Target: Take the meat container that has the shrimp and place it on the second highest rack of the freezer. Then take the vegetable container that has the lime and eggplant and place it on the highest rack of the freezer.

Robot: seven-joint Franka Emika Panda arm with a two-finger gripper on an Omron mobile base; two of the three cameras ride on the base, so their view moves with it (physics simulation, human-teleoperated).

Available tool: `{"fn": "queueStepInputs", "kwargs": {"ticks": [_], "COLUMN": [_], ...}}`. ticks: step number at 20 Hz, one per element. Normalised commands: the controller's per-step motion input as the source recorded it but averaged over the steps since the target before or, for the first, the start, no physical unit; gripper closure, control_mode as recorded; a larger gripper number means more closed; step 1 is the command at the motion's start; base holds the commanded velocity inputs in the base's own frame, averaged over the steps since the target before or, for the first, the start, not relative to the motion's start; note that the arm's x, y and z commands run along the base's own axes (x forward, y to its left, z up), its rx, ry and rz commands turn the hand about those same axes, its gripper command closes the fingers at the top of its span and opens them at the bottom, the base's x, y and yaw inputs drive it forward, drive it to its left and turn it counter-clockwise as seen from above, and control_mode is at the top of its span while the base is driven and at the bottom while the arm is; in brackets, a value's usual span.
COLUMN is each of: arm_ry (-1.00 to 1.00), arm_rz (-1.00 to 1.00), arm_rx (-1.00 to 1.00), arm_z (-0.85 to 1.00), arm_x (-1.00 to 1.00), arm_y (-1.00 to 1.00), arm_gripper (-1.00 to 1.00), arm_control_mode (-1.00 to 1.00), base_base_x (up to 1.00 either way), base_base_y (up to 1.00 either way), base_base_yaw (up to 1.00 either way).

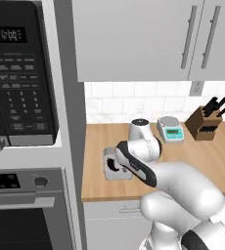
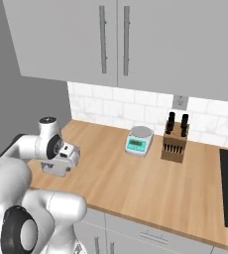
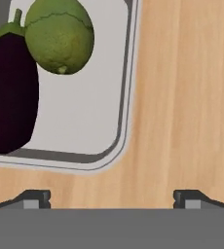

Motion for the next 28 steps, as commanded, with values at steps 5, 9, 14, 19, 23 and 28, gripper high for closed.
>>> {"fn": "queueStepInputs", "kwargs": {"ticks": [5,9,14,19,23,28], "arm_ry": [0.01,0.01,0.0,-0.06,-0.03,0.0], "arm_rz": [0.0,0.0,0.0,0.0,-0.01,-0.09], "arm_rx": [0.0,0.0,0.02,0.03,0.0,0.0], "arm_z": [-0.58,-0.37,-0.14,0.0,0.01,0.05], "arm_x": [0.37,0.18,-0.09,-0.08,0.37,0.58], "arm_y": [0.0,0.0,0.0,0.0,-0.01,0.0], "arm_gripper": [-1.0,-1.0,-1.0,-1.0,-1.0,-1.0], "arm_control_mode": [-1.0,-1.0,-1.0,-1.0,-1.0,-1.0], "base_base_x": [0.0,0.0,0.0,0.0,0.0,0.0], "base_base_y": [0.0,0.0,0.0,0.0,0.0,0.0], "base_base_yaw": [0.0,0.0,0.0,0.0,0.0,0.0]}}
